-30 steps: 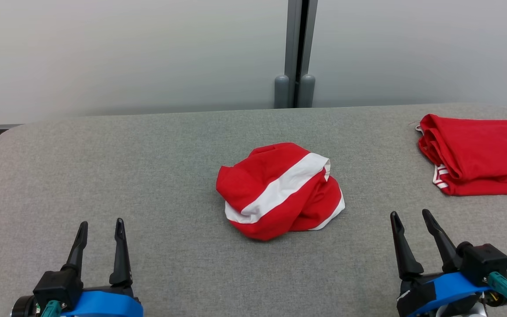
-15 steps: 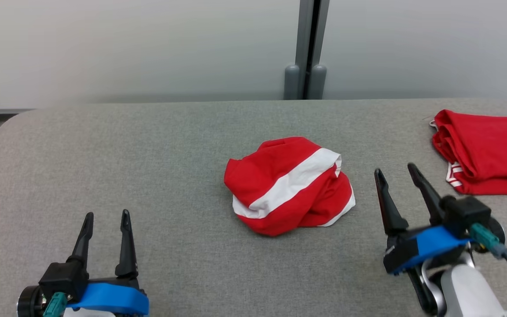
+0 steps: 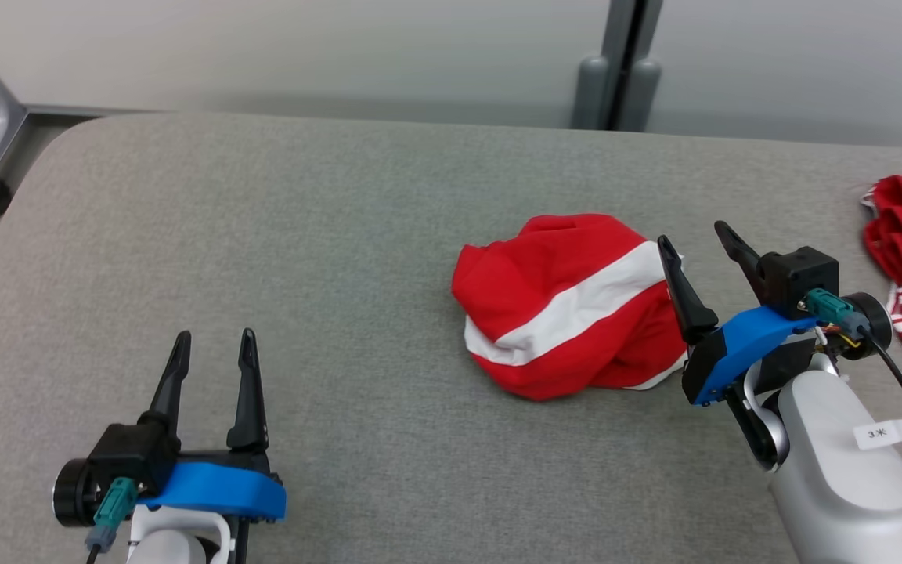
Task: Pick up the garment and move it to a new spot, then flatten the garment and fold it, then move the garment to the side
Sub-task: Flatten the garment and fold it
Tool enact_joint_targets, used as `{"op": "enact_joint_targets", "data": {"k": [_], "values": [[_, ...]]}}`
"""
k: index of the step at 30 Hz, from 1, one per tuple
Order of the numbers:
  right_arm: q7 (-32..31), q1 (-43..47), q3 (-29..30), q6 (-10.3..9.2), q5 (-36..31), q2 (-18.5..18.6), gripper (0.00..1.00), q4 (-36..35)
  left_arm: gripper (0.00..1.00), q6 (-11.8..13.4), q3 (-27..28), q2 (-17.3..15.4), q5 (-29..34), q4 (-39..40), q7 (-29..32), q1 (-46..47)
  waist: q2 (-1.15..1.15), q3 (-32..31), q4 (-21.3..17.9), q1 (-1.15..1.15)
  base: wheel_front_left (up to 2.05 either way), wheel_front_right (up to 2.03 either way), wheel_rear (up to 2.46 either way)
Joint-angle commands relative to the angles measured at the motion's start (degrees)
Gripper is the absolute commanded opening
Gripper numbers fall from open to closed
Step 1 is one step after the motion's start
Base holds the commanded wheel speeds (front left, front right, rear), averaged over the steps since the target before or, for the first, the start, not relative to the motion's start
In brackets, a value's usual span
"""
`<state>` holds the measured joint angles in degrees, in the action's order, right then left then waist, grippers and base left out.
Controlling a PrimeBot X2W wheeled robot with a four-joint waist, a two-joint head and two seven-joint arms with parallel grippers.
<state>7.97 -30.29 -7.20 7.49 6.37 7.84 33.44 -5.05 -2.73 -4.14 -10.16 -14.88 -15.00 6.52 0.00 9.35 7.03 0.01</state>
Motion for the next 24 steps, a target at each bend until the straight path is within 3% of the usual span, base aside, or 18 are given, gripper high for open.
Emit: {"op": "enact_joint_targets", "data": {"k": [1, 10, 11, 12, 18, 24], "values": [[0.2, -1.0, -0.2, 0.01, 0.4, 0.5, 1.0, 1.1, 1.0, 0.0, -0.1, 0.1, 0.0, 0.0, -0.2, 1.2, 0.0, 1.4, 1.5, -0.01, 0.0, 0.0, 0.0], [2.0, -5.4, -5.0, 0.01, 3.1, 1.2, 1.0, 15.7, 1.0, -0.5, 0.0, 0.6, 0.3, -0.2, -0.2, 3.3, 0.0, 3.8, 4.9, -0.01, 0.0, 0.0, 0.0], [2.7, -5.7, -5.6, 0.01, 3.9, 1.0, 0.44, 16.5, 1.0, -0.5, 0.2, 0.7, 0.3, -0.3, -0.2, 3.2, 0.0, 3.8, 5.0, -0.01, 0.0, 0.0, 0.0], [3.1, -6.0, -6.2, 0.01, 4.6, 1.0, 0.0, 17.3, 1.0, -0.5, 0.3, 0.8, 0.4, -0.3, -0.2, 3.2, 0.0, 3.8, 5.1, -0.01, 0.0, 0.0, 0.0], [5.4, -9.2, -8.9, 0.01, 6.9, 1.9, 0.0, 20.3, 1.0, -0.5, 0.4, 1.0, 0.5, -0.7, -0.2, 2.9, 0.0, 3.0, 5.2, -0.01, 0.0, 0.0, 0.0], [7.2, -11.2, -9.1, 0.01, 6.9, 2.2, 0.0, 18.0, 1.0, -0.6, 1.0, 1.1, 0.6, -1.2, -0.2, 1.9, 0.0, 1.2, 3.9, -0.01, 0.0, 0.0, 0.0]]}}
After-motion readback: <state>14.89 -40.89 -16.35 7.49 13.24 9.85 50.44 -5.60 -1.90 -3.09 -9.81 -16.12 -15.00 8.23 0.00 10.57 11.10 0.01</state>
